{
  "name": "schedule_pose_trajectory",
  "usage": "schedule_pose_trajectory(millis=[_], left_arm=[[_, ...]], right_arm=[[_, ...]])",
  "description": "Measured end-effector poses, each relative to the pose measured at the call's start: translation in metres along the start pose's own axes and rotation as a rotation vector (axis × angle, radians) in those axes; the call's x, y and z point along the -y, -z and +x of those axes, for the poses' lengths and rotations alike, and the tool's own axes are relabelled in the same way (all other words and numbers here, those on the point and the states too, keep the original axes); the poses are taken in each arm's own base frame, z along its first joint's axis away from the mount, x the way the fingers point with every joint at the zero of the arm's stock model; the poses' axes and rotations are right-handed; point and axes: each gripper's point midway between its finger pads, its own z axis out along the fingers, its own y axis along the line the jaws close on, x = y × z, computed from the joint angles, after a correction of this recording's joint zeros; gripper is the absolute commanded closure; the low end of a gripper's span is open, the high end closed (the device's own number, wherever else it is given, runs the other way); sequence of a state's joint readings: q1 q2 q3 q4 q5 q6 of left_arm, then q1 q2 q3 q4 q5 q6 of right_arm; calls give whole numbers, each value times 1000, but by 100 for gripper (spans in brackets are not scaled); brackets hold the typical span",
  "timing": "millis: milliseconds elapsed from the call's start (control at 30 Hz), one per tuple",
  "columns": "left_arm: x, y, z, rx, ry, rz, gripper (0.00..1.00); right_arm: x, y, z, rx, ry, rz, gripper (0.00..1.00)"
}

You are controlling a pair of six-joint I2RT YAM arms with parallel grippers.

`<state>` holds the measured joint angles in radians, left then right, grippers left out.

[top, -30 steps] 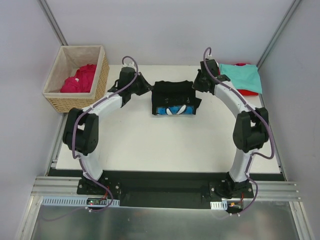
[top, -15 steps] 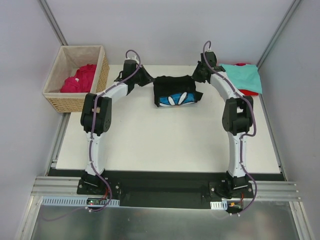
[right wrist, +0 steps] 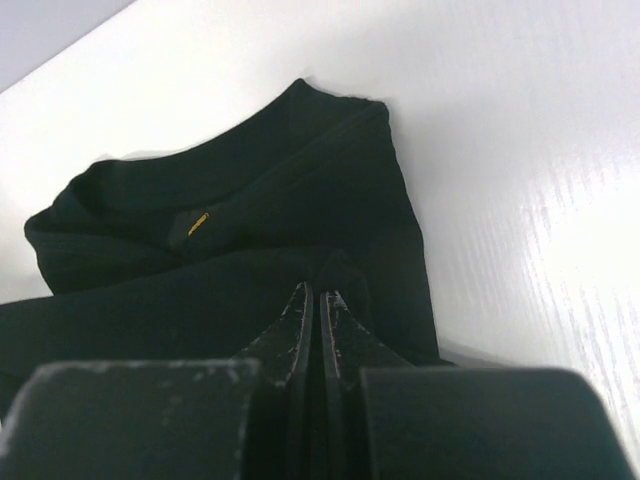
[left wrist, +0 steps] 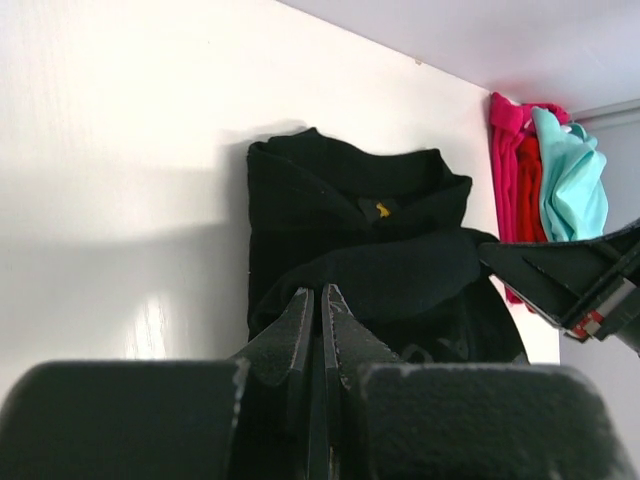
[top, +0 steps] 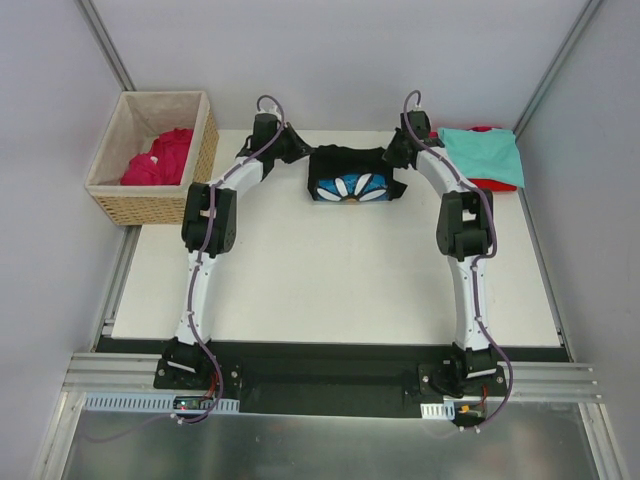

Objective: Fold and stack the t-shirts

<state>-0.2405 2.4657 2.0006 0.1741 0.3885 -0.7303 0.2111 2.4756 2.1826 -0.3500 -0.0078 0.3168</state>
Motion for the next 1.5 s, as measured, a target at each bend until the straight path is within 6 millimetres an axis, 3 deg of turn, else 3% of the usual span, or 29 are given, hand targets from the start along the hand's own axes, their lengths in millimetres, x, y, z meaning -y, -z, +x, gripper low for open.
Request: schedule_pose_trajectory(millis=[200,467,500,567,600,667,700,800,900,1033,1167,1300,1400,1500], left_arm=[[-9,-18,0,5,13,7,100],[-10,-28,0,3,13,27,100],[-9,-28,-1,2,13,33,100],[-6,-28,-2,3,12,39,96],[-4,-28,-2,4,11,43,92],[-1,-28,-4,7,8,49,53],[0,-28,-6,10,2,53,2],[4,-28,-7,15,2,64,1],[5,-29,-4,9,-6,62,1],[11,-27,5,-9,-21,62,1],[47,-19,9,-26,-51,124,1],[109,-2,10,-36,-102,231,1],[162,12,9,-34,-143,340,1],[205,23,12,-41,-154,464,1]], right_arm=[[7,-4,-6,27,-24,-8,99],[18,-3,6,22,-46,0,99],[18,0,5,29,-48,-1,95],[17,4,2,35,-52,-5,74],[16,6,0,41,-54,-7,53],[15,8,-5,55,-64,-7,36],[16,9,-8,62,-59,-4,26],[18,16,-17,84,-44,-1,11],[15,27,-25,105,-30,-3,9],[4,60,-37,147,6,-20,9],[-16,102,-50,203,33,-64,9],[-30,138,-59,256,48,-109,9],[-29,150,-53,262,52,-116,9],[-20,150,-39,236,54,-102,9]])
